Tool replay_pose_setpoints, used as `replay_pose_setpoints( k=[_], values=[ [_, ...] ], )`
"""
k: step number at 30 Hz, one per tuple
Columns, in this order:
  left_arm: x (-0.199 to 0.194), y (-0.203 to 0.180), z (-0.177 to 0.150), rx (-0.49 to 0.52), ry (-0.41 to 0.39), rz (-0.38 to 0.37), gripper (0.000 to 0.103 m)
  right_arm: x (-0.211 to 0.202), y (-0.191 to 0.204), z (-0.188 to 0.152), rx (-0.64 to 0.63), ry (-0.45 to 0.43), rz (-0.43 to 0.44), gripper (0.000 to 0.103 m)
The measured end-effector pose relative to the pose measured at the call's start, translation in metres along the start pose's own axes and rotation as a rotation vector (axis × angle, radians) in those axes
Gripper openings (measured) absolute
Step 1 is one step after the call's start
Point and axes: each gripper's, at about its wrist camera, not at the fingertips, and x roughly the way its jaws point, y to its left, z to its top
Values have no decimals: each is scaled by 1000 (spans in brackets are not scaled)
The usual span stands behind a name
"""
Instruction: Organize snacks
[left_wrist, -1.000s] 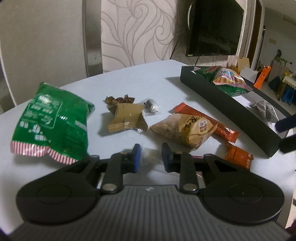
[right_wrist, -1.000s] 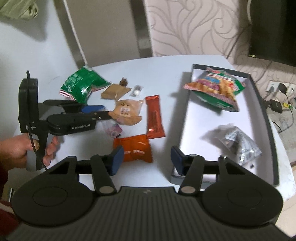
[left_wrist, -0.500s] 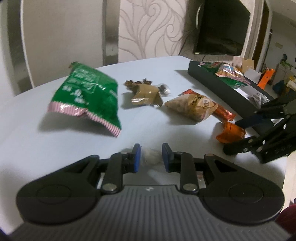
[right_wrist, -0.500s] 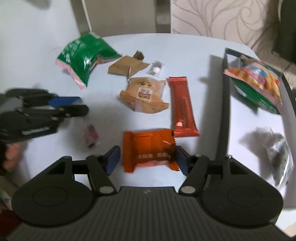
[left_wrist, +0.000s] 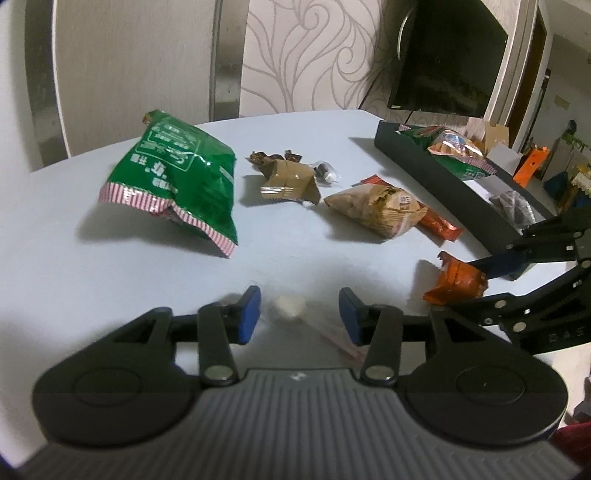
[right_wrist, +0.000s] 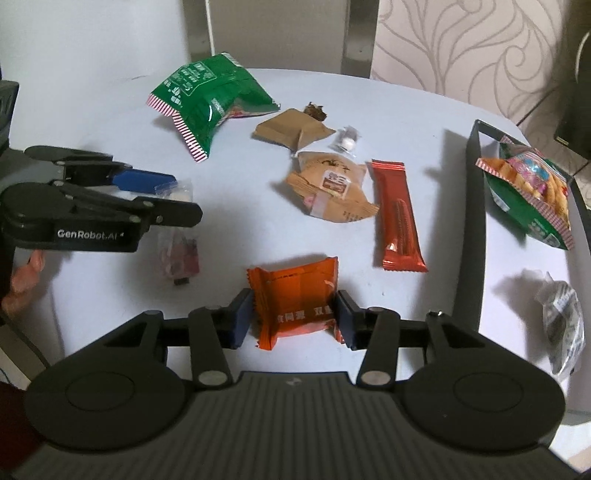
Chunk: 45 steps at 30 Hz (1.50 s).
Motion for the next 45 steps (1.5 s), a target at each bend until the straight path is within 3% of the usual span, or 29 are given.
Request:
replay_pose_setpoints(
  k=[4,6,9,31,34,35,36,37,45],
  values=[
    [0,-3,-2,11,-8,-6,47,0,3,-2,4,-1,-13,54],
    [3,-2,0,17,-4,1,28,-1,4,-4,9,-2,-18,54],
    [7,8,5,-26,-2,-22,23,-3,6,-4,14,-6,-25,54],
    [26,6,18,21,-24,39,23,-8,7,-9,13,-21,-56,53],
    [22,4,17,35,-12,43,32,-6,7,-10,19,-16,-55,57],
    [21,2,16,41,-7,38,51,-5,7,-11,21,-11,-52,59],
    [19,0,15,53,2,39,78,-5,7,-11,16,-10,-52,60],
    [18,-3,12,63,11,53,87,-5,8,-12,10,-13,-55,62],
    [18,-7,3,94,-8,65,86,-3,1,-12,40,-13,-47,69]
  ],
)
